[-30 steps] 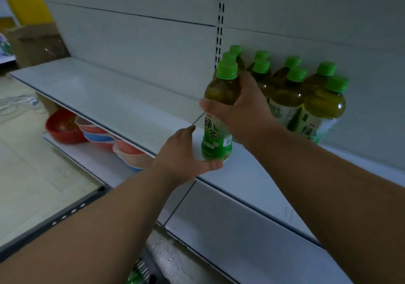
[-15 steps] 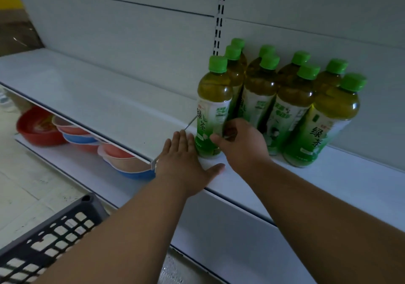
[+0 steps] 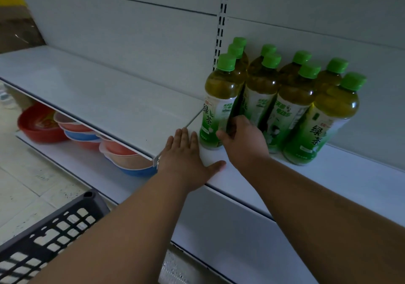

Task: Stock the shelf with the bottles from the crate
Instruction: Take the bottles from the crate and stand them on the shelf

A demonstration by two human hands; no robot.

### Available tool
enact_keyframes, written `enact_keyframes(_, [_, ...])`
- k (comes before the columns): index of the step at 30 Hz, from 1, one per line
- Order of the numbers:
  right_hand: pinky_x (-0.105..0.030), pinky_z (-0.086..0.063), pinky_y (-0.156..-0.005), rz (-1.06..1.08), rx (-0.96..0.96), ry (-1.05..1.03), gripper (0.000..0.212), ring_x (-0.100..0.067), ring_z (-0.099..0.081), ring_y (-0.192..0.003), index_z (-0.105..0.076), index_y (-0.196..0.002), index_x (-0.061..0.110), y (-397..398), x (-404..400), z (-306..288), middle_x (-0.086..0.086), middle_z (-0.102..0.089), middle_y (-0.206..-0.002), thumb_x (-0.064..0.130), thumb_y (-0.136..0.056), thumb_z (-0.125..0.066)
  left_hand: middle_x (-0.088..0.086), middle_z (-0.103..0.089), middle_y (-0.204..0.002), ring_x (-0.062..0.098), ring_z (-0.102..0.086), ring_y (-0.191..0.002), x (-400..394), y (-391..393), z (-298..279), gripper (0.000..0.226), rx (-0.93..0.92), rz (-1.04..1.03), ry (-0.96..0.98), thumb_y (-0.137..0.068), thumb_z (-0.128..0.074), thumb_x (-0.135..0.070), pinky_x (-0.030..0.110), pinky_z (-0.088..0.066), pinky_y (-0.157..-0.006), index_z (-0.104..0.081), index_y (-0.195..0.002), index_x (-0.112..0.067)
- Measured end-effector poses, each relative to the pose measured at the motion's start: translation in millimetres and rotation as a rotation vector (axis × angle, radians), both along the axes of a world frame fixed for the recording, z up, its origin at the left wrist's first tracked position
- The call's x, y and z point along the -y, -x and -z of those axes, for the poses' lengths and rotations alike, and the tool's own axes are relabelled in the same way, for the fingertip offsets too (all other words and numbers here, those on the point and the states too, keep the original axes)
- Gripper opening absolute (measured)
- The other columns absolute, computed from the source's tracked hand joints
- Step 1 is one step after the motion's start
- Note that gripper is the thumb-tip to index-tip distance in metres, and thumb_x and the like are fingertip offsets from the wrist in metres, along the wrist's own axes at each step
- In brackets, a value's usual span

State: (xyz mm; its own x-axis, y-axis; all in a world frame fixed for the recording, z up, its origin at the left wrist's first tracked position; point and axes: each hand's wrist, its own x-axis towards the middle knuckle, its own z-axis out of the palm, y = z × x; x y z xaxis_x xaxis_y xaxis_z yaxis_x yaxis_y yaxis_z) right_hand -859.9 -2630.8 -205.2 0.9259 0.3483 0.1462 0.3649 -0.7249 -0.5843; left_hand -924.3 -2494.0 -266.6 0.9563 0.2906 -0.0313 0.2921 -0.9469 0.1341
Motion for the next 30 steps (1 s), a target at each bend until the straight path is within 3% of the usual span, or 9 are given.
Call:
enact_keyframes(3, [-0.031,-0.046,-0.076,-0.042,0.058,0.008,0.041,-0.021,-0.058,-0.101,-0.051,-0.119,0.016,22.0,9.8,-1.2,-0.001,-0.055,-0.113,0.038,-0.089,-0.069,0.01,0.001,-0.168,0.022,0.001,-0.154,0.0,14.3,-5.3,0.114,0.073,0.013,0.042,-0.079,-0.022,-0.089,0.036,0.0,-0.121,0.003,-0.159,-0.012])
enact_keyframes(5, [-0.037,-0.05,-0.085,-0.144,0.104,0.07,0.046,-0.024,-0.056,-0.108,-0.049,-0.126,0.018,39.3,14.6,-3.8,-0.004,-0.053,-0.121,0.037,-0.088,-0.068,0.01,-0.015,-0.166,0.024,-0.015,-0.152,-1.8,34.9,-13.7,0.109,0.133,0.046,0.016,-0.082,-0.036,-0.084,0.037,-0.011,-0.121,-0.008,-0.16,-0.012])
enact_keyframes(8, [-0.043,-0.045,-0.097,-0.29,0.165,0.229,0.057,-0.029,-0.048,-0.12,-0.042,-0.138,0.022,64.1,11.4,-13.7,-0.007,-0.047,-0.133,0.04,-0.088,-0.065,0.01,-0.043,-0.154,0.029,-0.041,-0.137,-14.2,81.0,-37.2,0.099,0.164,0.047,-0.042,-0.082,-0.054,-0.074,0.04,-0.033,-0.112,-0.027,-0.156,-0.014])
enact_keyframes(11, [-0.043,-0.041,-0.098,-0.421,0.189,0.336,0.061,-0.031,-0.047,-0.122,-0.039,-0.14,0.028,95.3,-4.3,-29.2,-0.007,-0.045,-0.136,0.044,-0.087,-0.063,0.004,-0.053,-0.142,0.027,-0.051,-0.126,-31.2,145.1,-63.0,0.083,0.114,-0.018,-0.097,-0.082,-0.058,-0.069,0.042,-0.044,-0.102,-0.039,-0.149,-0.024])
enact_keyframes(15, [-0.044,-0.042,-0.091,-0.628,0.231,0.464,0.061,-0.034,-0.052,-0.114,-0.04,-0.137,0.03,153.9,-32.5,-46.9,-0.009,-0.049,-0.127,0.056,-0.086,-0.059,0.0,-0.054,-0.132,0.024,-0.054,-0.118,-34.8,247.7,-82.8,0.07,0.066,-0.202,-0.117,-0.086,-0.055,-0.068,0.041,-0.048,-0.093,-0.044,-0.142,-0.028])
enact_keyframes(19, [-0.049,-0.043,-0.097,-0.813,0.221,0.479,0.064,-0.034,-0.05,-0.12,-0.039,-0.14,0.03,217.1,-60.0,-45.3,-0.009,-0.046,-0.136,0.059,-0.087,-0.058,-0.002,-0.056,-0.124,0.022,-0.056,-0.111,-28.1,339.4,-82.8,0.063,0.079,-0.413,-0.1,-0.086,-0.053,-0.068,0.039,-0.049,-0.088,-0.048,-0.137,-0.032])
enact_keyframes(21, [-0.048,-0.045,-0.093,-0.887,0.207,0.476,0.06,-0.033,-0.052,-0.117,-0.041,-0.135,0.029,243.4,-71.1,-34.9,-0.008,-0.048,-0.131,0.06,-0.087,-0.059,-0.001,-0.056,-0.124,0.023,-0.055,-0.111,-25.0,374.5,-74.8,0.065,0.081,-0.503,-0.1,-0.086,-0.054,-0.068,0.039,-0.049,-0.089,-0.048,-0.139,-0.03])
enact_keyframes(27, [-0.046,-0.047,-0.096,-1.035,0.103,0.49,0.068,-0.03,-0.051,-0.12,-0.04,-0.139,0.029,296.6,-100.3,14.4,-0.007,-0.048,-0.136,0.058,-0.083,-0.065,0.0,-0.048,-0.146,0.023,-0.048,-0.13,-23.9,429.1,-25.0,0.08,0.088,-0.709,-0.065,-0.085,-0.053,-0.071,0.041,-0.045,-0.103,-0.038,-0.149,-0.025])
enact_keyframes(30, [-0.046,-0.048,-0.094,-1.067,0.044,0.526,0.065,-0.029,-0.053,-0.116,-0.043,-0.136,0.027,306.5,-124.0,48.7,-0.007,-0.049,-0.133,0.058,-0.083,-0.065,0.005,-0.028,-0.162,0.025,-0.029,-0.146,-30.0,443.5,18.7,0.095,0.052,-0.816,0.022,-0.084,-0.043,-0.079,0.047,-0.031,-0.116,-0.023,-0.157,-0.021])
